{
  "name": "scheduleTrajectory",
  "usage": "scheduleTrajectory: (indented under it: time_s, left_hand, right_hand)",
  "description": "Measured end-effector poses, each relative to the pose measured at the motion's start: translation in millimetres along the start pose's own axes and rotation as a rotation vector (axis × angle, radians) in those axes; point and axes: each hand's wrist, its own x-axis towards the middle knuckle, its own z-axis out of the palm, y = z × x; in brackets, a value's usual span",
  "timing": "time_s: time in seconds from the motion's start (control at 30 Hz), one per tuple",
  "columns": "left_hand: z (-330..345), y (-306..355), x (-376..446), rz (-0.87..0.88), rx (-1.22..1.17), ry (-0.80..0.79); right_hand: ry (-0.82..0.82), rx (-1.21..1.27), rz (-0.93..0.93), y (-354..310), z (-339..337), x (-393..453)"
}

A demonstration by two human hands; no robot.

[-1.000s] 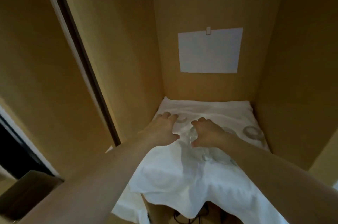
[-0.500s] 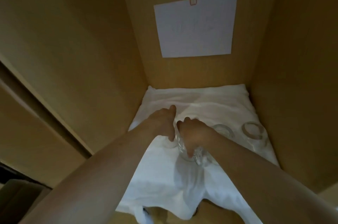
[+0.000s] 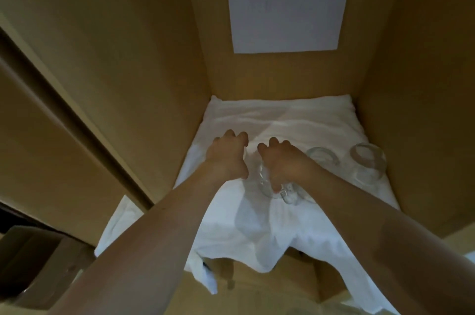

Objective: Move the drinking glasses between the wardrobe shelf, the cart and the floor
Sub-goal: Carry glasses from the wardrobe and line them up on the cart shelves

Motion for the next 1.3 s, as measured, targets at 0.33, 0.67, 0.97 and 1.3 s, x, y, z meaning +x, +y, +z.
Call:
scheduleTrajectory:
  time_s: [0.33, 0.67, 0.97, 1.3]
  left_hand:
    - [37.8, -76.1, -58.9, -0.071, -0.319, 0.153]
    - [-2.2, -81.5, -84.2, -0.176, -1.279, 0.171]
    - [-23.5, -31.0, -124.7, 0.084, -1.564, -0.111]
    - [-30.9, 56.6, -179.3, 0.392, -1.547, -0.445]
  right_hand:
    - [0.193, -0.121, 0.103, -38.9, 5.9, -47.9]
    - [0.707, 0.621, 0.543, -64.9, -4.1, -121.3]
    - [1.187, 1.900, 0.636, -108.5, 14.1, -226.8]
    - [1.460, 2.340, -0.007, -103.5, 52.5, -322.3]
